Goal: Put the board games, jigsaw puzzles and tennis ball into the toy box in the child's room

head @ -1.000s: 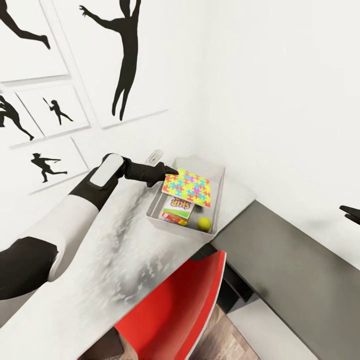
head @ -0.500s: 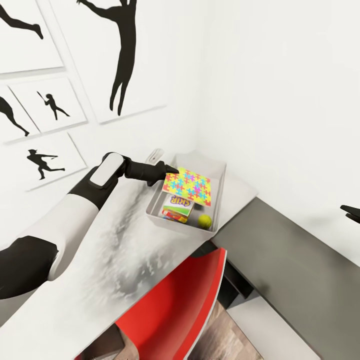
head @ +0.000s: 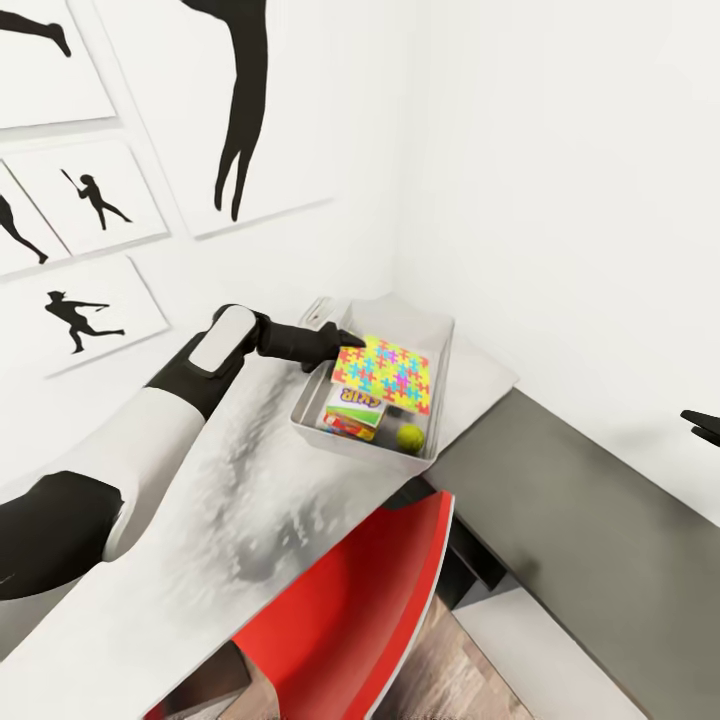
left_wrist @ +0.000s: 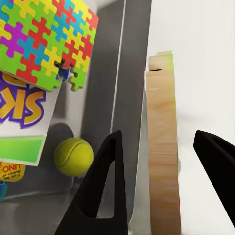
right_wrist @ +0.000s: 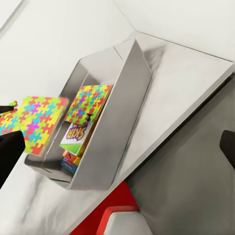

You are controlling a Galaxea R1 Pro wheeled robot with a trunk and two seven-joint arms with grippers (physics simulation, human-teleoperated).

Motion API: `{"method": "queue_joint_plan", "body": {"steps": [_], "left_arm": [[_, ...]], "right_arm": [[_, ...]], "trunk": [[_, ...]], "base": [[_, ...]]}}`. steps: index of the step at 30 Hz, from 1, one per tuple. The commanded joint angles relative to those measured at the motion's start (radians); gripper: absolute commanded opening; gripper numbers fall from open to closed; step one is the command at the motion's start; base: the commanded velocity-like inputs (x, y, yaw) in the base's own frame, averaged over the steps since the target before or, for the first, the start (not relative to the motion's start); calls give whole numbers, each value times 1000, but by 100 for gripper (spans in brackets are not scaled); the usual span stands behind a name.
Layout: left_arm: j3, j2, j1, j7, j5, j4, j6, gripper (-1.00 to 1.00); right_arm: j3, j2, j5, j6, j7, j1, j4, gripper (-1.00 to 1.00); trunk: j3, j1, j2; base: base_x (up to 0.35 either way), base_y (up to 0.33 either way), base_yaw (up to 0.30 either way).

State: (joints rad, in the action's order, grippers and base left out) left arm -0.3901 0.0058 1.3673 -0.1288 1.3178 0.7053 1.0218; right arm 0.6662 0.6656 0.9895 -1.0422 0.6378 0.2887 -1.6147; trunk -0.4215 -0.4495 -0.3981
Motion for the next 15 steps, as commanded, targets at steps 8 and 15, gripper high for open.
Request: {"method": "queue_joint_plan", "body": {"steps": [8,15], "left_arm": [[-2,-4,8,23,-22,-28,1,-100],[-3,-4,15,32,-27,-35,1,-100]], "right_arm": [[1,-1,-5,-5,6,1,0,100],[1,-1,-5,-5,6,2,0,100]], "trunk": [[-15,0,-2],[-26,0,-2]], "base": [[0,0,0],[0,0,0]]}}
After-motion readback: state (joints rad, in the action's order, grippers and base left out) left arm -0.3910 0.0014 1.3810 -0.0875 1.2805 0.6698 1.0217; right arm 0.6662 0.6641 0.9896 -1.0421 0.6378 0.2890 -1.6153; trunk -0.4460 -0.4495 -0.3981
